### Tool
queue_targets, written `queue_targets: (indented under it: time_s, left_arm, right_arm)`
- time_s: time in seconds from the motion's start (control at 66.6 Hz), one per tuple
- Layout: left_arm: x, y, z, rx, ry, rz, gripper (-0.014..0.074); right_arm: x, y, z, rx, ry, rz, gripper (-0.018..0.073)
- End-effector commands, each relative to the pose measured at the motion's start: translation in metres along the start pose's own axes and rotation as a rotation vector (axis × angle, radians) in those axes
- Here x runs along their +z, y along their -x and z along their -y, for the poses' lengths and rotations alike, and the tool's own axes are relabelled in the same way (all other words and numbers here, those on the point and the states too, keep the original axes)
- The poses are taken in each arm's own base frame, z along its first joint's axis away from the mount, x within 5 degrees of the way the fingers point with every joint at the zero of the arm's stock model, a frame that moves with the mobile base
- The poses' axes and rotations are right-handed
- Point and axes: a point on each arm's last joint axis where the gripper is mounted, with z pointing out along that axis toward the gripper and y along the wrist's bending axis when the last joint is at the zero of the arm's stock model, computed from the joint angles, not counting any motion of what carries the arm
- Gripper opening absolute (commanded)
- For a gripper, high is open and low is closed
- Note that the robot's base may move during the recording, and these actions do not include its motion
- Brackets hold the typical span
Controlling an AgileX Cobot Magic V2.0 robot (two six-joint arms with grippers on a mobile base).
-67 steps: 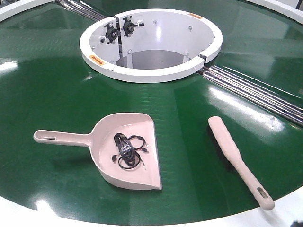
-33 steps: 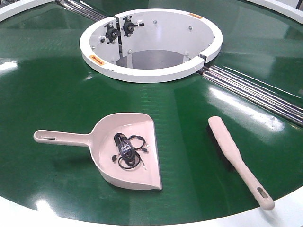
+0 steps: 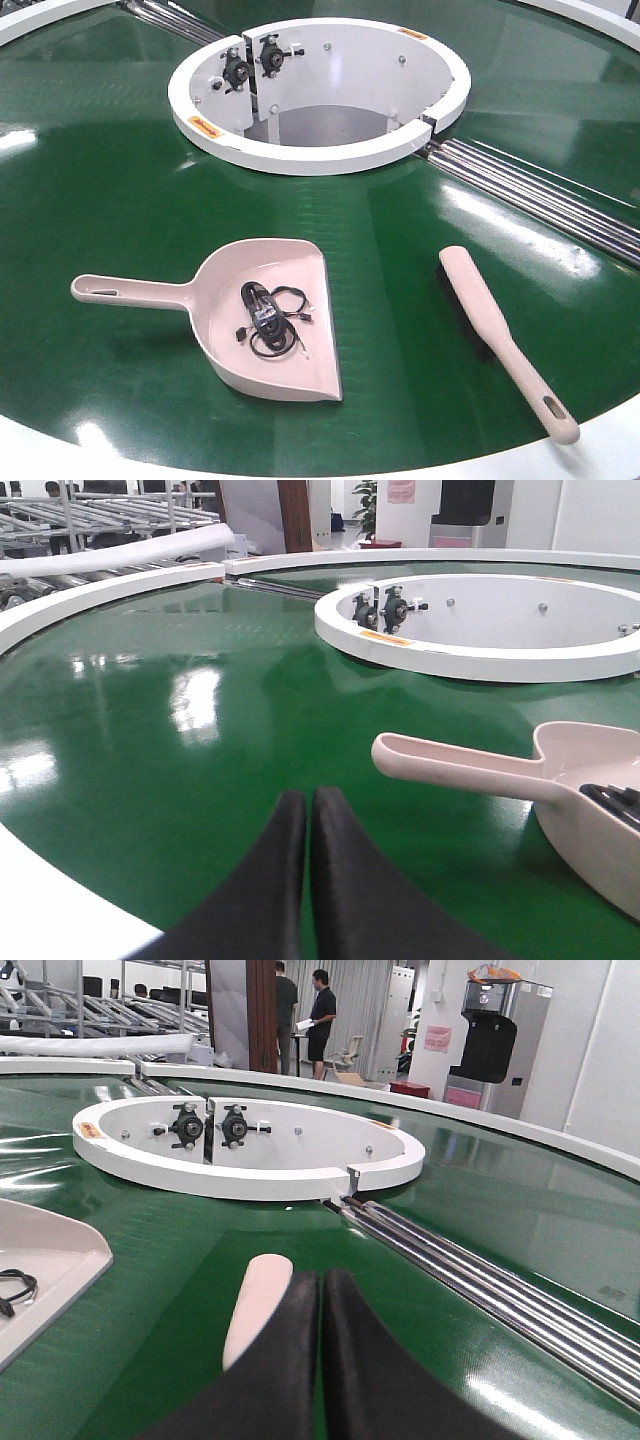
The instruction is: Clean and inspect green conveyor with broom and dustpan
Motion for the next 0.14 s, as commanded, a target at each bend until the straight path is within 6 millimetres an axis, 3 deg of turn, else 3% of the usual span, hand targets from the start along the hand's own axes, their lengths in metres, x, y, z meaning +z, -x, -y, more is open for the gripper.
queue_targets:
  time_s: [0.0, 0.12]
  left_arm:
    - [-0.0002, 0.0015, 0.0001, -0.012, 0.000, 0.069, -0.0006]
    - [-0.0002, 0.0015, 0.0001, -0.012, 0.000, 0.069, -0.0006]
  right_arm:
    - [-0.0004, 0.0011, 0.0009, -0.016, -0.018, 0.062, -0.0003]
    - [-0.0004, 0.0011, 0.0009, -0.016, -0.018, 0.062, -0.0003]
